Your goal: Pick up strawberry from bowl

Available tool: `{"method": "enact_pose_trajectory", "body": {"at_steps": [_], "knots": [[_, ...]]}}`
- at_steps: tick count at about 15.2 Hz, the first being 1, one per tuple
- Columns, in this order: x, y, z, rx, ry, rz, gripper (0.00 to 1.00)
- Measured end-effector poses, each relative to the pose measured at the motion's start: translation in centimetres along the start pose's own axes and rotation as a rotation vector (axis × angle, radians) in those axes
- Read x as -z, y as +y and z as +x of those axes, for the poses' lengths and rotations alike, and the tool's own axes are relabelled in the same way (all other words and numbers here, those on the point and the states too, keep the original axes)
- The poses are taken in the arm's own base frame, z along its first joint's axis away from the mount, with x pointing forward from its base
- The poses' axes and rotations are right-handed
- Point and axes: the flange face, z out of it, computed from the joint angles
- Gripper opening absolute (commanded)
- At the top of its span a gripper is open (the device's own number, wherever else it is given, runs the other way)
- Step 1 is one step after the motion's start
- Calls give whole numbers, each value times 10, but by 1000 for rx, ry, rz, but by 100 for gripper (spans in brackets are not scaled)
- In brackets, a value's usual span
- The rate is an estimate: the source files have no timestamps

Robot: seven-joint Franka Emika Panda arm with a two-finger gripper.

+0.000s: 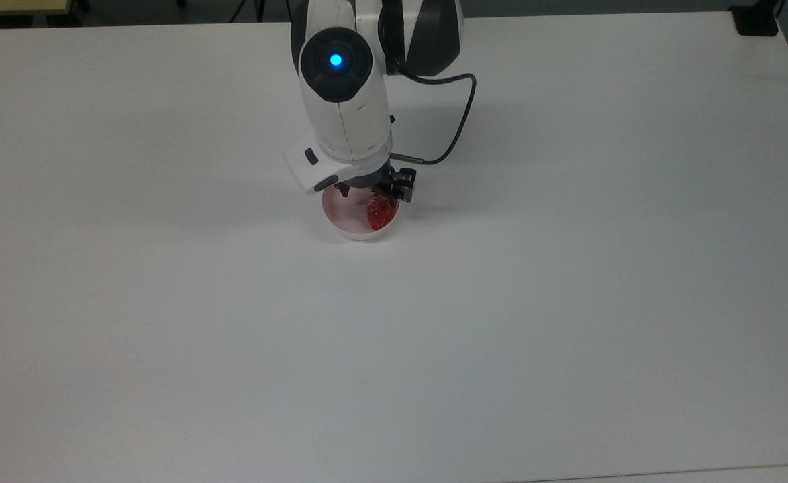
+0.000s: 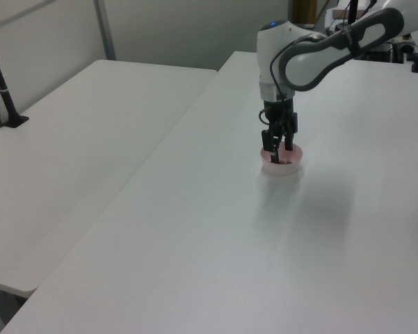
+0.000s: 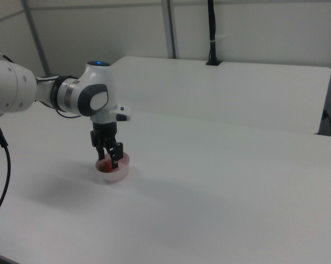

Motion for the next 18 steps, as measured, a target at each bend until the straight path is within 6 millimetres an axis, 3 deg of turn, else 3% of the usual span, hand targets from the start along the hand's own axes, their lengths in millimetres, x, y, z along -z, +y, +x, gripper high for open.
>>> {"method": "enact_pose_trajectory", "body": {"at_steps": [3,8,15,18], "knots": [[-14,1,1,7,-2,-3,74],[-17,1,0,16,-8,-5,42],[-14,1,2,29,2,-2,41],[8,-1,5,31,38,11,42]]}}
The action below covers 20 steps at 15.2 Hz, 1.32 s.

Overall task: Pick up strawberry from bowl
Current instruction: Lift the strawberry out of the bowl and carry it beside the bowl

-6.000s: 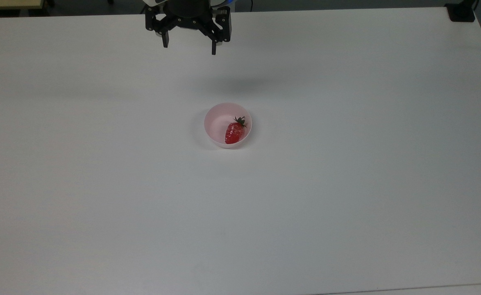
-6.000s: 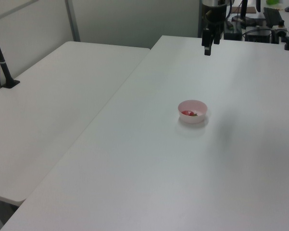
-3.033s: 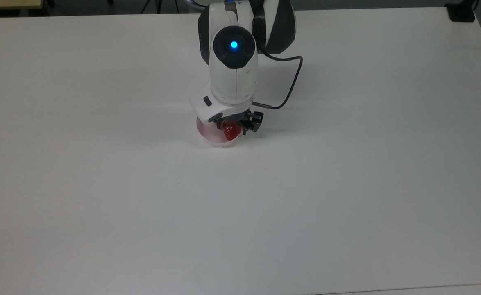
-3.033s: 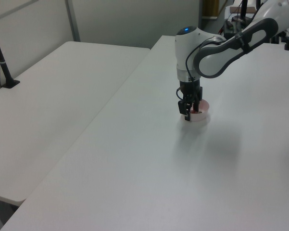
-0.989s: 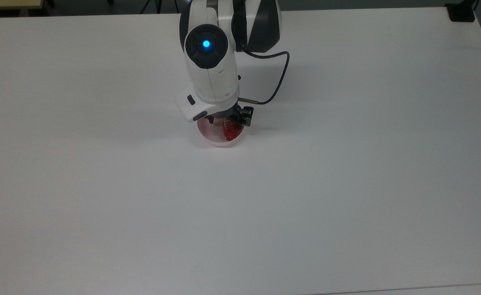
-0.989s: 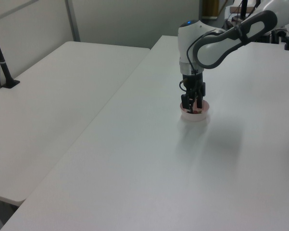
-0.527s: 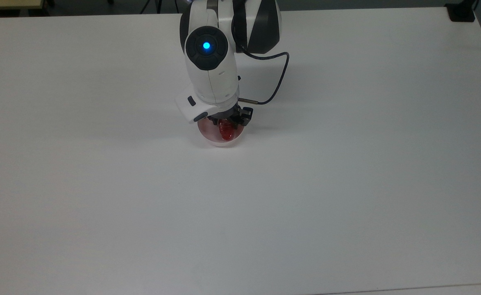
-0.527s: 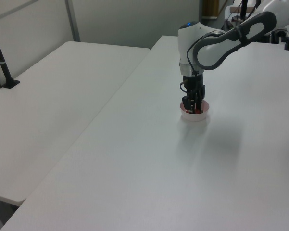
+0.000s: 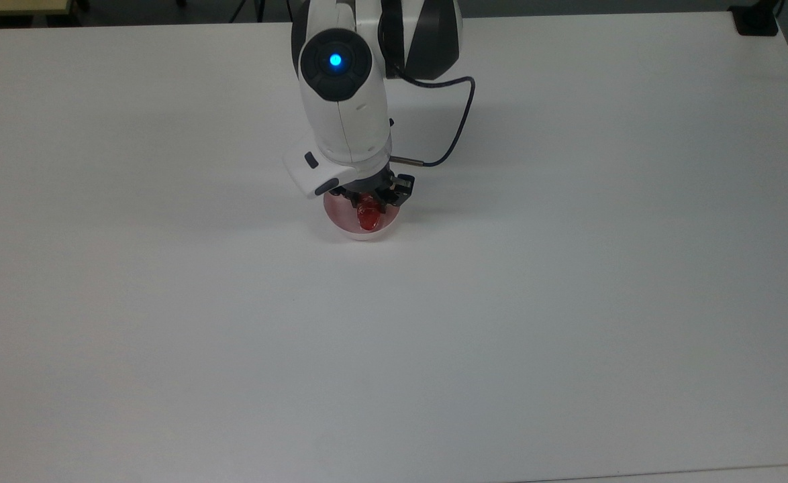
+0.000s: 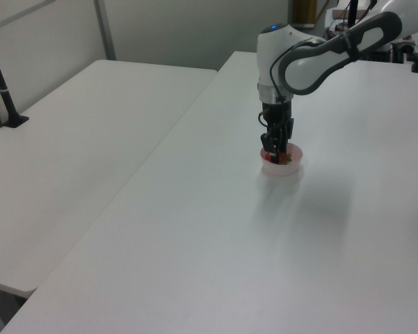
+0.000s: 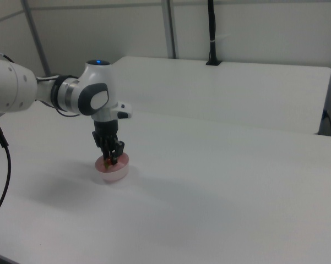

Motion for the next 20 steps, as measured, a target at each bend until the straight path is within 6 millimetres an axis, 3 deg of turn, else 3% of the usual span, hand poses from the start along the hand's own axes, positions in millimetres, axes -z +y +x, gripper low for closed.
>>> {"method": "enact_pose_trajectory", "body": {"at_steps": [3,5,7,8,12,13,15,17,20], "knots": [[42,-2,3,3,36,15,43],[60,9,7,0,59,16,47],[63,46,16,12,65,0,48],[61,78,23,15,64,-14,48],[48,160,40,-4,79,-36,52],[42,171,44,-11,85,-38,64],[32,177,49,-12,95,-44,97],[32,170,50,-2,101,-45,100],[66,143,45,37,143,-34,100]]}}
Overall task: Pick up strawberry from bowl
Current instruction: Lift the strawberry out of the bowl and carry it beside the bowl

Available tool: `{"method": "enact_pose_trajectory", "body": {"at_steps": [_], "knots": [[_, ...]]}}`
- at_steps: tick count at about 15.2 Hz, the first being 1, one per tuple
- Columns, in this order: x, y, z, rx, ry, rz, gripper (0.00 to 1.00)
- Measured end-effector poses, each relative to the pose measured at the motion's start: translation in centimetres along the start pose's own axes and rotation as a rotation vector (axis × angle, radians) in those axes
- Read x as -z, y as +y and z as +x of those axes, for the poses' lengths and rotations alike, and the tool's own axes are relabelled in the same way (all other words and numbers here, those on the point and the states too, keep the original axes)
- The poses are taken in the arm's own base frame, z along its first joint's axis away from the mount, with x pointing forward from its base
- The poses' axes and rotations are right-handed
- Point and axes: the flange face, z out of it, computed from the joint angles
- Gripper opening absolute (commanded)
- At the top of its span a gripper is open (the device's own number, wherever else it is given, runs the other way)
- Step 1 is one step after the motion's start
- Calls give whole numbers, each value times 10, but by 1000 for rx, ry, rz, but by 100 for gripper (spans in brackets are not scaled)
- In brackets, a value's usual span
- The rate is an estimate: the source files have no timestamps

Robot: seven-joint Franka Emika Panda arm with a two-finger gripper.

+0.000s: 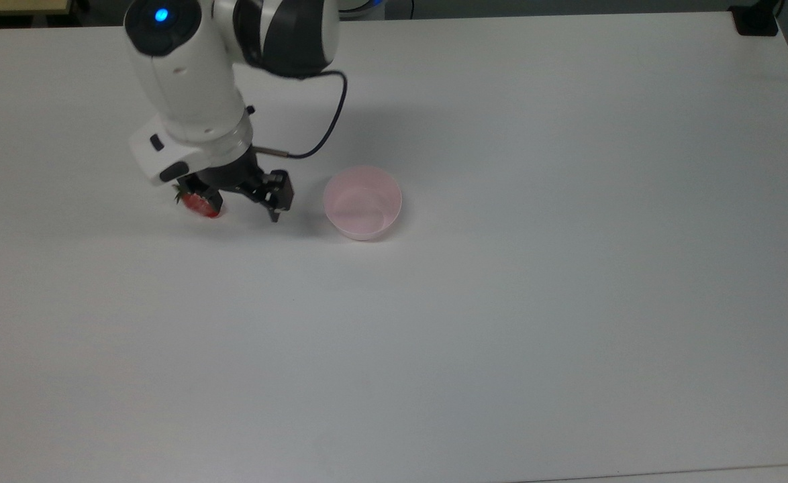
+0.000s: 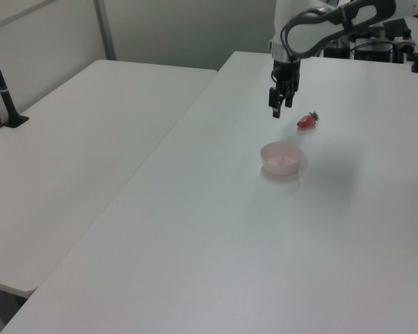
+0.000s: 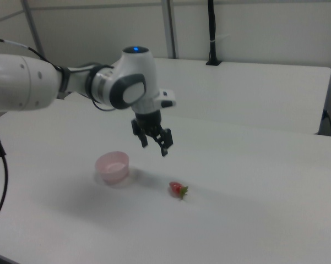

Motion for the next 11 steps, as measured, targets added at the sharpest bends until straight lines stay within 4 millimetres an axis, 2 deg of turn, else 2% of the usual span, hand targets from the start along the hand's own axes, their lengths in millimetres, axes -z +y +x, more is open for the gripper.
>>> {"method": "enact_pose_trajectory", "body": {"at_steps": [3,6,8,11], "knots": [[73,-14,-18,32,7,18,100],[142,-17,-52,72,-10,-4,100],[166,-25,-70,98,-26,-16,100],[171,-34,-78,121,-49,-28,100]]}}
